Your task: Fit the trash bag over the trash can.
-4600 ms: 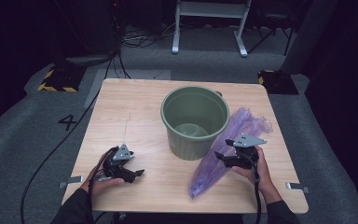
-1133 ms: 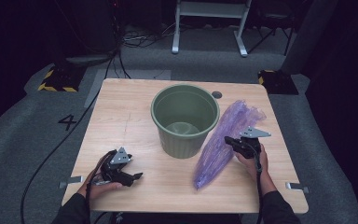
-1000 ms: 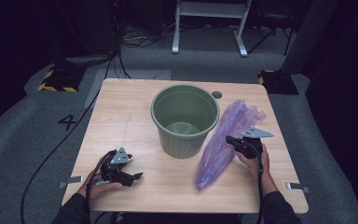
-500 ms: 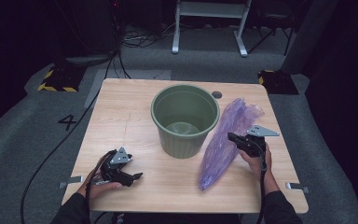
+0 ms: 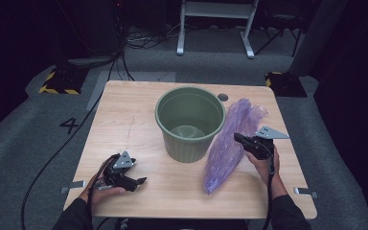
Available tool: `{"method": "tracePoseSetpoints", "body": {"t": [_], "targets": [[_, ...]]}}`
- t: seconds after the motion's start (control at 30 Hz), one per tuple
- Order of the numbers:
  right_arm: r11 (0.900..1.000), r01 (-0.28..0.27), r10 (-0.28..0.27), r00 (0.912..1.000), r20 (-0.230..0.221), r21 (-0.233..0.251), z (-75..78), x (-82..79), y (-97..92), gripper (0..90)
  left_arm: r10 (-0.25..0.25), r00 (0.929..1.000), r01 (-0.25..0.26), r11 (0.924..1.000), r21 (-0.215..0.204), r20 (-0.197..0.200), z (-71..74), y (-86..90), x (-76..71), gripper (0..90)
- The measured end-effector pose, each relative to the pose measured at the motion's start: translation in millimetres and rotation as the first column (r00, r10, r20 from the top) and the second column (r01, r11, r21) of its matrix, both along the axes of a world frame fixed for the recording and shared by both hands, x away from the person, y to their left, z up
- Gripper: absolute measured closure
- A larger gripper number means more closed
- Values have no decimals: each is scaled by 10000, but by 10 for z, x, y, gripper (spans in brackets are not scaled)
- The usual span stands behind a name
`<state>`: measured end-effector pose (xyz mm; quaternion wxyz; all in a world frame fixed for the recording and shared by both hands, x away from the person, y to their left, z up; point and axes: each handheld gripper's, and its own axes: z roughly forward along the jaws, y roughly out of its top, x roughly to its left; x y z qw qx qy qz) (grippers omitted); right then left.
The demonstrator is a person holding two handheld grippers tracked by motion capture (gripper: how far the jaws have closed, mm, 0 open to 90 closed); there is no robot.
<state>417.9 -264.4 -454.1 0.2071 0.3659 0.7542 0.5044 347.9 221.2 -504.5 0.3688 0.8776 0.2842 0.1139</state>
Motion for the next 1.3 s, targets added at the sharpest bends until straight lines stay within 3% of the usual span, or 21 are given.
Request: {"method": "tracePoseSetpoints", "body": {"t": [0.27,0.43,0.57,0.67,0.83,1.07,1.3], "targets": [[9994,-133,118,9989,451,321,156,-60,-16,900,-22,10000,22,10000,9,-8,1,-3,4,145],[9988,-199,171,9978,639,443,247,-103,-13,900,0,9998,7,9993,379,-175,38,-30,25,148],[9982,-250,200,9959,887,552,348,-137,-11,900,198,9998,-198,9982,559,6,53,-51,47,153],[9974,-284,213,9942,1057,662,422,-165,-21,900,316,9995,-316,9985,458,14,58,-49,59,164],[9969,-204,96,9900,1404,755,568,-234,-55,900,304,9995,-305,9995,-59,-65,130,-46,55,172],[9926,-219,-9,9823,1872,1196,802,-317,-126,900,-196,9995,210,9983,-550,252,321,-121,-13,177],[9894,-198,-138,9735,2282,1442,992,-334,-131,900,-372,9952,455,9948,-908,904,551,-160,-100,181]]}}
